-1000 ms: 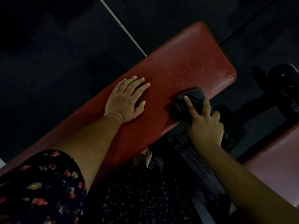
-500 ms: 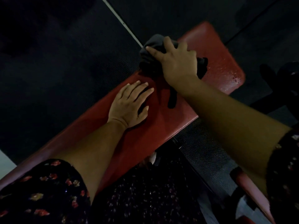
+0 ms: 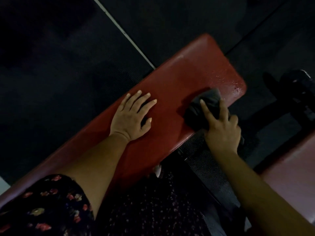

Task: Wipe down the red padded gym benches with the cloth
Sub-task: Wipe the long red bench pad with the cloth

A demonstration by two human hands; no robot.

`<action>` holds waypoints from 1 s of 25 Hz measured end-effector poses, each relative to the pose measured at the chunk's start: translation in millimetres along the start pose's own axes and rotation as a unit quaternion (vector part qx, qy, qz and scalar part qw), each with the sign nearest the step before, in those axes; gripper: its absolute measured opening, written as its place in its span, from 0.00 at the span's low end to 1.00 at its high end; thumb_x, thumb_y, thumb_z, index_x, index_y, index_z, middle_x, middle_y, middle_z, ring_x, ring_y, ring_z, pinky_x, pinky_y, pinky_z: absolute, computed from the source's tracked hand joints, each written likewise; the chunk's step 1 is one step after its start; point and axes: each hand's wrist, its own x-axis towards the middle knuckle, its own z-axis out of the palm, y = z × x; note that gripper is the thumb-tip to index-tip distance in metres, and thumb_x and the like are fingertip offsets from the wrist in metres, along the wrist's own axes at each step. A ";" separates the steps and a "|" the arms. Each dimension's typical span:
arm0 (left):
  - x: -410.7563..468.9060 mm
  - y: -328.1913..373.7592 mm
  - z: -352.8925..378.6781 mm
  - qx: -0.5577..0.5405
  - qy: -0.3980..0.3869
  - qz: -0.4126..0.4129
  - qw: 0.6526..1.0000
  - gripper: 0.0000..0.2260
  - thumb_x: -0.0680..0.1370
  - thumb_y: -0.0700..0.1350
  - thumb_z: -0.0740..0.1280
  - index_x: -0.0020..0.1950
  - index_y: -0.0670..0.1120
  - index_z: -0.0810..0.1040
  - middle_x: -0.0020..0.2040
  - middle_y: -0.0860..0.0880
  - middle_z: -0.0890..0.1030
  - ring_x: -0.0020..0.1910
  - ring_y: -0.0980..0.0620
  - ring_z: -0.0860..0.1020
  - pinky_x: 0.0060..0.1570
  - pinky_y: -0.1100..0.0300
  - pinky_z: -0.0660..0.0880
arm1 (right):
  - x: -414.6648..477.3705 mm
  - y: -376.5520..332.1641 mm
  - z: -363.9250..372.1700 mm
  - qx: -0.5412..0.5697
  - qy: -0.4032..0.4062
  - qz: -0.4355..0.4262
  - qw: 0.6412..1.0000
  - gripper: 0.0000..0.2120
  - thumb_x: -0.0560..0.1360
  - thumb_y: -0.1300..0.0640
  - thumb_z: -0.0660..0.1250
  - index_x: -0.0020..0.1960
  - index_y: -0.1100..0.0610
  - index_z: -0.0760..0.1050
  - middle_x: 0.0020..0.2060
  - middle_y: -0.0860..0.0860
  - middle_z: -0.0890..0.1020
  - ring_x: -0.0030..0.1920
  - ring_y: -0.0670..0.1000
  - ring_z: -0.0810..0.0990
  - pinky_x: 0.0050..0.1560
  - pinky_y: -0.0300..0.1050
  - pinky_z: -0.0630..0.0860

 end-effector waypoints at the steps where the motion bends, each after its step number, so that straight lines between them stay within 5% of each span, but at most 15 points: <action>1: 0.2 -0.4 -0.7 0.000 -0.001 -0.001 1.000 0.25 0.77 0.54 0.57 0.74 0.51 0.66 0.73 0.45 0.69 0.75 0.43 0.63 0.75 0.46 0.53 | -12.9 10.2 6.0 0.004 0.002 0.009 1.000 0.48 0.66 0.61 0.76 0.76 0.39 0.55 0.73 0.61 0.64 0.46 0.66 0.73 0.34 0.56 0.76; 10: 27.8 6.5 -20.3 -0.105 0.057 -0.029 0.992 0.19 0.75 0.51 0.62 0.64 0.46 0.78 0.61 0.45 0.78 0.63 0.44 0.75 0.72 0.45 0.60 | 21.2 31.1 -5.4 -0.059 -0.013 0.031 0.998 0.44 0.69 0.61 0.74 0.76 0.36 0.56 0.73 0.57 0.65 0.45 0.63 0.73 0.34 0.52 0.74; 17: 74.8 18.6 -0.2 -0.015 -0.042 0.051 0.998 0.25 0.76 0.57 0.58 0.72 0.51 0.71 0.72 0.47 0.71 0.73 0.44 0.65 0.74 0.45 0.59 | 129.0 -18.1 -49.9 -0.088 -0.035 -0.064 0.993 0.31 0.81 0.50 0.57 0.76 0.32 0.46 0.77 0.54 0.53 0.61 0.64 0.67 0.50 0.56 0.72; 25: 70.3 16.4 3.6 -0.014 -0.020 0.054 0.998 0.25 0.77 0.55 0.58 0.73 0.50 0.70 0.73 0.47 0.71 0.74 0.45 0.65 0.75 0.46 0.57 | 187.2 -30.8 -64.9 -0.091 -0.037 -0.123 0.988 0.29 0.81 0.49 0.58 0.76 0.34 0.49 0.76 0.55 0.56 0.62 0.66 0.67 0.53 0.61 0.72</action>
